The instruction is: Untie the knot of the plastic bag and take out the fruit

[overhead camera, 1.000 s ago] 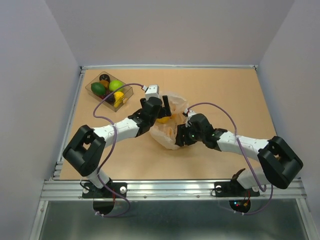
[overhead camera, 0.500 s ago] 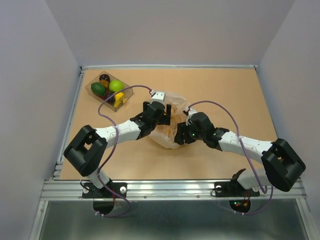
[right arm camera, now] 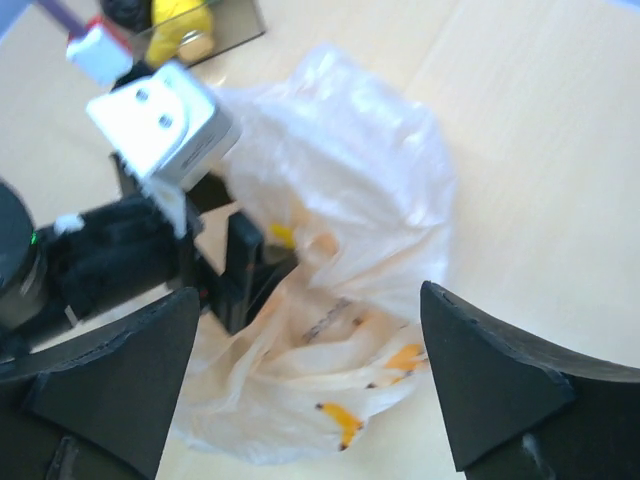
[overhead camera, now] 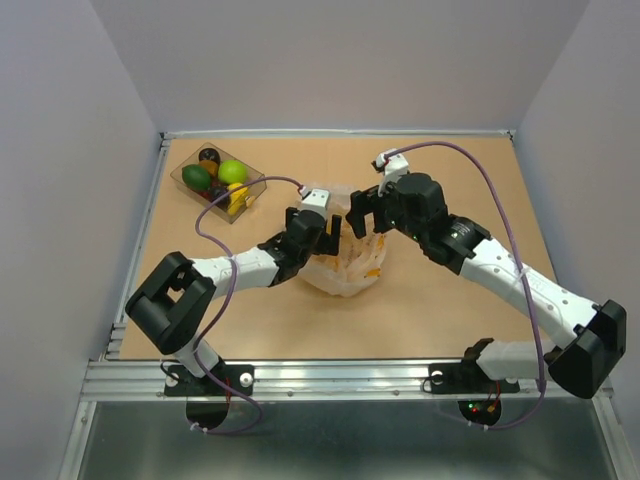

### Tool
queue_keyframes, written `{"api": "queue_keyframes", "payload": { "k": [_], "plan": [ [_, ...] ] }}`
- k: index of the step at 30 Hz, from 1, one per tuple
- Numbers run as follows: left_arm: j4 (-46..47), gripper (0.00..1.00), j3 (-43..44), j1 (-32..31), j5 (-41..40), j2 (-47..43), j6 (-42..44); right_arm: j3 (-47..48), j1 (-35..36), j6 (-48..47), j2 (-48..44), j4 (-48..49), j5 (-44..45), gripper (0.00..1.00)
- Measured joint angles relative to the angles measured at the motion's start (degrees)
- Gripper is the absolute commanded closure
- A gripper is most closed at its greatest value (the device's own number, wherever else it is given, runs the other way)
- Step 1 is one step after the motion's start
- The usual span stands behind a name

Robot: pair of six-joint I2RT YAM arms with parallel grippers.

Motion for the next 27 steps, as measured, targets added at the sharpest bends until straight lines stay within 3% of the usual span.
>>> {"api": "queue_keyframes", "payload": {
  "k": [5,13,15,16,17,18,23,27],
  "plan": [
    [2.47,0.08,-2.05,0.00,0.59,-0.37,-0.02,5.55,-0.44,-6.47,3.45,-1.09,5.14,0.00],
    [5.62,0.08,-3.08,0.00,0.55,-1.05,0.00,11.10,-3.45,-13.00,16.35,-2.05,3.87,0.02],
    [6.03,0.08,-3.08,0.00,0.52,-1.05,0.00,11.39,-4.31,-14.01,18.47,-2.12,2.93,0.22],
    [6.32,0.08,-3.08,0.00,0.52,-1.05,0.00,11.56,-4.72,-14.19,19.45,-2.14,2.69,0.47],
    [6.58,0.08,-3.10,0.00,0.52,-1.05,0.00,11.80,-5.14,-14.53,20.33,-2.14,2.34,0.59],
    [6.80,0.08,-3.10,0.00,0.55,-1.05,0.00,12.31,-5.44,-14.82,21.09,-2.32,2.05,0.78],
    [8.48,0.07,-3.10,0.00,0.50,-0.90,0.26,14.78,-6.10,-14.95,22.32,-2.58,0.33,0.98],
    [10.36,0.07,-2.89,0.00,-0.15,1.01,1.09,16.11,-6.08,-14.88,22.27,-2.12,-1.18,1.00]
  ]
}}
